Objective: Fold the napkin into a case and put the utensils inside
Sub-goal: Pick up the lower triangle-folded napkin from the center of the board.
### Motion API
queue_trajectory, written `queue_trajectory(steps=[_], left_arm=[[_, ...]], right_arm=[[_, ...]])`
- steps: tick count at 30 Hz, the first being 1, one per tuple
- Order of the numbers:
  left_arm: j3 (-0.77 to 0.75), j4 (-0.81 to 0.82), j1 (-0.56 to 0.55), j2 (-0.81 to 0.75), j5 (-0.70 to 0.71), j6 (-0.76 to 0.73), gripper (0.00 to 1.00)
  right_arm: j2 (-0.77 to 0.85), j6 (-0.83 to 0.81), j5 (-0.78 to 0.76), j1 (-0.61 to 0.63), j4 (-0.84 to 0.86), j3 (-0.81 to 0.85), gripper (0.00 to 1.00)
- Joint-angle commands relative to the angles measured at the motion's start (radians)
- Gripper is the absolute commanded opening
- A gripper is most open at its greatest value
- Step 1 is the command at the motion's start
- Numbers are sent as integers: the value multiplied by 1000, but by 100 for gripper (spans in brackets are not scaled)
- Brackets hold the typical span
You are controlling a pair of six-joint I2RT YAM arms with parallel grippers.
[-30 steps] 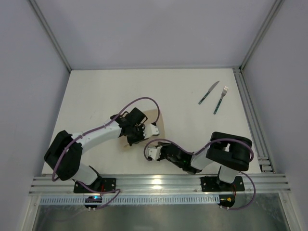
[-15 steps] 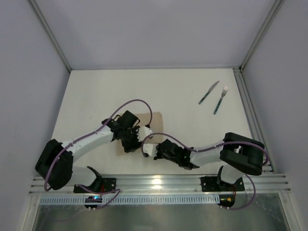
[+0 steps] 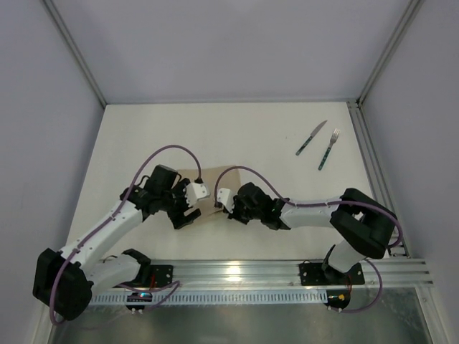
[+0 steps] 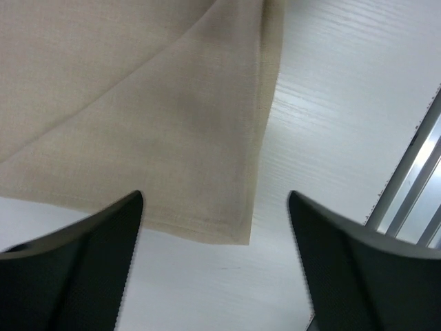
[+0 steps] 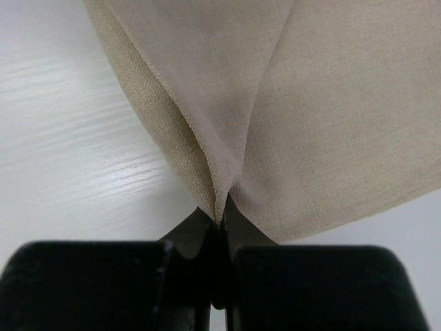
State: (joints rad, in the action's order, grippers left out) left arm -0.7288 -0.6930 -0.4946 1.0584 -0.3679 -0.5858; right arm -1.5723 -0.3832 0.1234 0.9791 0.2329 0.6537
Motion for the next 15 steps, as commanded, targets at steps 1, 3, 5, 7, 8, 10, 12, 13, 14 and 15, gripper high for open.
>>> queue_trajectory(steps=[1, 3, 5, 7, 8, 10, 12, 13, 14, 15], left_arm=[[26, 62, 7, -23, -83, -29, 99], [61, 107, 7, -34, -111, -57, 99], [92, 174, 2, -44, -120, -83, 99], [130, 228, -22, -41, -83, -83, 99], [144, 259, -30, -35, -45, -82, 99], [193, 351, -73, -34, 7, -95, 99], [238, 439, -113, -32, 84, -109, 99], [249, 461, -134, -31, 108, -114, 99], [258, 478, -172, -31, 165, -117, 99], [281, 525, -188, -32, 197, -117, 99]], right_arm=[[-23, 99, 156, -57, -27, 44, 4], [-35, 121, 185, -68, -21, 46, 4], [-41, 133, 202, -76, -4, 41, 4], [-46, 159, 223, -88, 15, 34, 4], [-46, 165, 228, -92, 22, 29, 4], [-46, 181, 231, -99, 37, 21, 4], [-46, 194, 232, -105, 40, 20, 4], [-46, 199, 236, -108, 43, 18, 4], [-46, 202, 237, -111, 45, 17, 4], [-46, 208, 237, -112, 49, 17, 4]])
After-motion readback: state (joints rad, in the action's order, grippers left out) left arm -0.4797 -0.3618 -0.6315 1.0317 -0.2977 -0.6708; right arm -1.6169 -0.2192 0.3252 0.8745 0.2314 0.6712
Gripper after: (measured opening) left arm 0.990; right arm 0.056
